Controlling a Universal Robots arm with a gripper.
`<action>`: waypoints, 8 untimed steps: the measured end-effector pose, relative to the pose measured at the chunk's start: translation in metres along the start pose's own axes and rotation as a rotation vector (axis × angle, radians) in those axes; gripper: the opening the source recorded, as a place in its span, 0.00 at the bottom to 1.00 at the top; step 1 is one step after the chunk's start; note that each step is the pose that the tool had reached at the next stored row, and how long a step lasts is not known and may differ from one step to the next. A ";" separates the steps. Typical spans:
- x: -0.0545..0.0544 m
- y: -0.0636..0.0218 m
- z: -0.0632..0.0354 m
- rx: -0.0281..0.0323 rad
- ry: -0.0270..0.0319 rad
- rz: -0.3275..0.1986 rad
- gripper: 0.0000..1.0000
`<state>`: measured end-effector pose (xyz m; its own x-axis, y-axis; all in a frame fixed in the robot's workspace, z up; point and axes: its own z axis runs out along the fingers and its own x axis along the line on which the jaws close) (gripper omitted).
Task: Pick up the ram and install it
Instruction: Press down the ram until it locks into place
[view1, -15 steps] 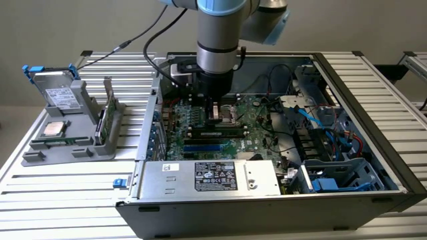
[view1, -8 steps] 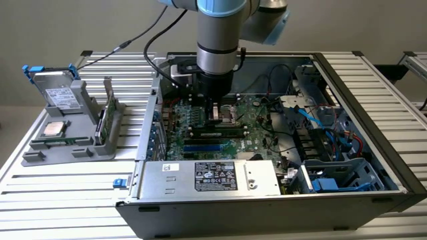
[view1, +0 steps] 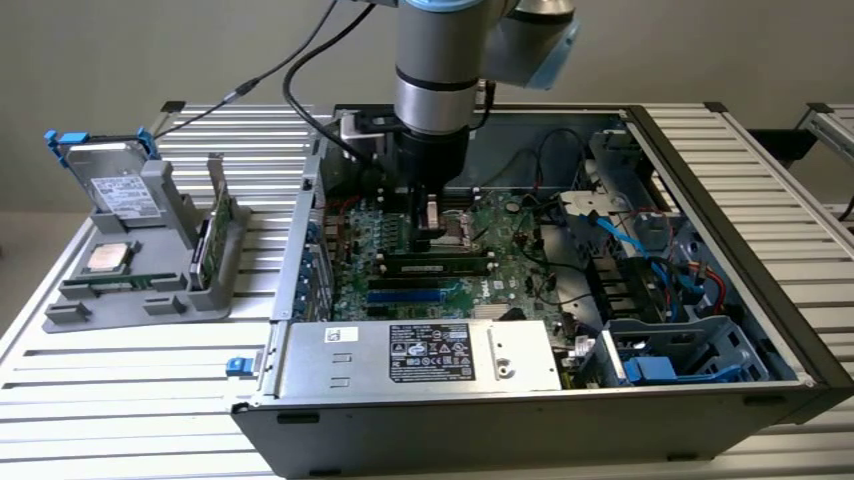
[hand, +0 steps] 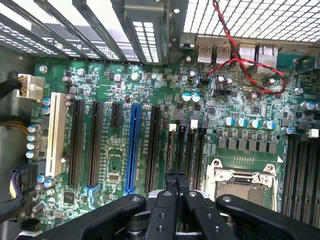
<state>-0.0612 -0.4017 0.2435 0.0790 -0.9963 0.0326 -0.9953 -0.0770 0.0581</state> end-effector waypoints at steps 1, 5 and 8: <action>0.000 -0.0012 -0.0012 -0.0016 -0.0002 0.000 0.10; 0.002 -0.0092 -0.0045 -0.0110 -0.0010 -0.001 0.10; 0.004 -0.0166 -0.0055 -0.0167 -0.0018 -0.002 0.10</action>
<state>-0.0440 -0.4042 0.2482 0.0805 -0.9963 0.0307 -0.9941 -0.0781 0.0747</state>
